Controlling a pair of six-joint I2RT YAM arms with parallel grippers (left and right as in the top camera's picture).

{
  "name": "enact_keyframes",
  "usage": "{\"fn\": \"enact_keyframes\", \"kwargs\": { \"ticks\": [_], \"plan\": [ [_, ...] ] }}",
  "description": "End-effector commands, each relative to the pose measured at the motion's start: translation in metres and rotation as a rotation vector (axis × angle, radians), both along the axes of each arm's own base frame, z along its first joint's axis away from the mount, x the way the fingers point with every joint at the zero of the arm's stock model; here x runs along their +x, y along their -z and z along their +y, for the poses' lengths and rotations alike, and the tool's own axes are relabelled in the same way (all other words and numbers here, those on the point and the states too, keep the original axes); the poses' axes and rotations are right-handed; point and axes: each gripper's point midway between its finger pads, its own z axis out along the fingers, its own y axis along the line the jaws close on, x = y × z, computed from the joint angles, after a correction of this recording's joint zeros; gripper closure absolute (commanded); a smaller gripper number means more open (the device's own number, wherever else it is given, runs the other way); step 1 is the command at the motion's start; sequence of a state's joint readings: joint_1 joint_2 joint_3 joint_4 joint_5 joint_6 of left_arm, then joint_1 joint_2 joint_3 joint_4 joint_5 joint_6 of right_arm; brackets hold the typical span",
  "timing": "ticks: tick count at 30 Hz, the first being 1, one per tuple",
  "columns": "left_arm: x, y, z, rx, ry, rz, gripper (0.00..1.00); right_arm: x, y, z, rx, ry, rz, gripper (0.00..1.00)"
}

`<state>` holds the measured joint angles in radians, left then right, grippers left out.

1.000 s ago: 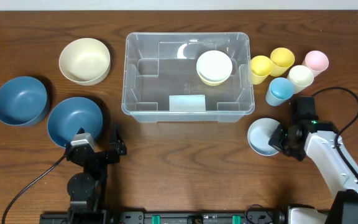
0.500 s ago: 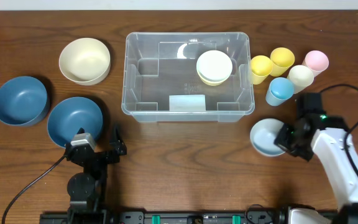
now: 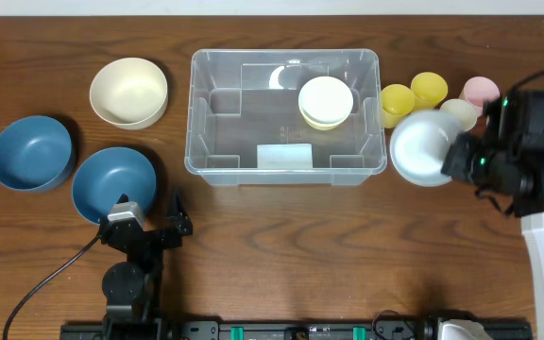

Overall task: Pack container
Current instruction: 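Lift the pale blue bowl and carry it over the stacked bowls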

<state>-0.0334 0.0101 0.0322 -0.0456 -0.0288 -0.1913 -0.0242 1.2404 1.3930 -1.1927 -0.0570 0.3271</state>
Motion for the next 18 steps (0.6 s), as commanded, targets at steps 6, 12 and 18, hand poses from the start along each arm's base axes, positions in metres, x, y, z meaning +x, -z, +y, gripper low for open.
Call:
{"fn": "enact_keyframes", "kwargs": {
  "ticks": [6,12,18],
  "plan": [
    [0.000,0.019,0.001,-0.007,-0.007,0.047,0.02,0.078,-0.047,0.057,0.038,-0.195,-0.127,0.95],
    [0.000,0.019,0.001,-0.007,-0.007,0.047,0.02,0.139,-0.033,0.092,0.043,-0.258,-0.126,0.98],
    [0.000,0.019,0.001,-0.007,-0.007,0.047,0.02,0.181,0.016,0.117,0.042,-0.294,-0.078,0.98]
  ]
}}
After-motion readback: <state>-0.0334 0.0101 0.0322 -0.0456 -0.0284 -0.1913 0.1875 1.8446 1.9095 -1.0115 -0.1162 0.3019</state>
